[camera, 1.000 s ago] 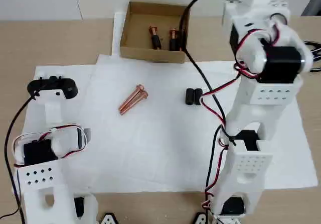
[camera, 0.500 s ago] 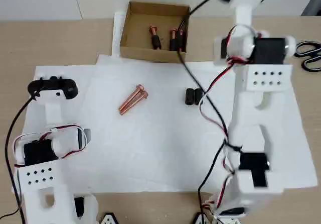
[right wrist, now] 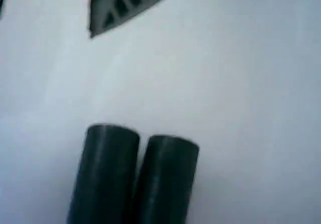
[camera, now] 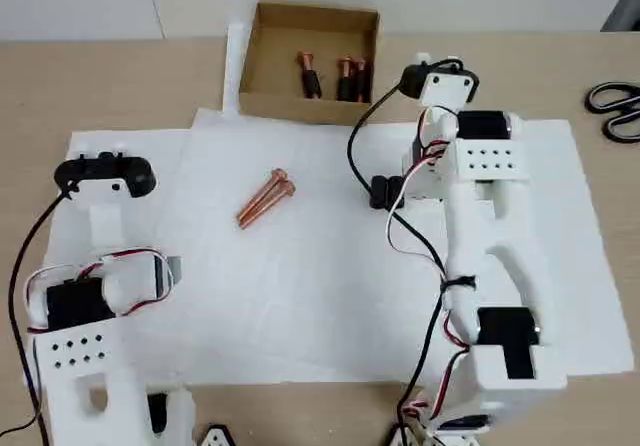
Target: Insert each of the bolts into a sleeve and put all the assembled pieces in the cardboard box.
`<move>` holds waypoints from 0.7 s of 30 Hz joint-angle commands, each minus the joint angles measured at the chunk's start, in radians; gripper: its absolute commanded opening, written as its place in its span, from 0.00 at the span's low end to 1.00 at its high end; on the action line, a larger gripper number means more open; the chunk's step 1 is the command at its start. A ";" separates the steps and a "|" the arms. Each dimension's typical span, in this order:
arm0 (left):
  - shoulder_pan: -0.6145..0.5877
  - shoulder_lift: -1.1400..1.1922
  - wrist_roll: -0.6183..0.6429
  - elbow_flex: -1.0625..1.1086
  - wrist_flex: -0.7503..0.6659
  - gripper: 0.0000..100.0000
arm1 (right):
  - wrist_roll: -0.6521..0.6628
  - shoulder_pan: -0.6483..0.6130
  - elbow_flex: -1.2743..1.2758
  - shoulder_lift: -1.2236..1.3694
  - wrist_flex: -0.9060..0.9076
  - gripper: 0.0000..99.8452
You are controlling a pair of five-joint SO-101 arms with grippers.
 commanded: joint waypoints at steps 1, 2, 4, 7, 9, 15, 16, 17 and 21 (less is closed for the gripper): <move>0.003 -0.009 0.009 0.001 -0.021 0.20 | -0.008 -0.022 0.000 0.038 -0.062 0.11; 0.003 -0.009 0.009 0.008 -0.029 0.20 | -0.009 -0.031 0.000 0.058 -0.084 0.11; 0.003 -0.009 0.009 0.031 -0.049 0.20 | -0.009 -0.053 0.000 0.093 -0.117 0.11; 0.003 -0.011 0.009 0.044 -0.060 0.20 | -0.009 -0.084 0.000 0.136 -0.153 0.11; 0.003 -0.011 0.009 0.044 -0.060 0.20 | -0.009 -0.090 0.000 0.157 -0.179 0.11; 0.005 -0.011 0.009 0.044 -0.060 0.20 | -0.006 -0.090 0.000 0.197 -0.231 0.11; 0.005 -0.011 0.009 0.044 -0.060 0.20 | -0.006 -0.088 0.000 0.203 -0.234 0.11; 0.005 -0.011 0.009 0.044 -0.060 0.20 | -0.006 -0.087 -0.002 0.209 -0.239 0.11; 0.005 -0.011 0.009 0.044 -0.060 0.20 | -0.006 -0.085 -0.037 0.251 -0.234 0.11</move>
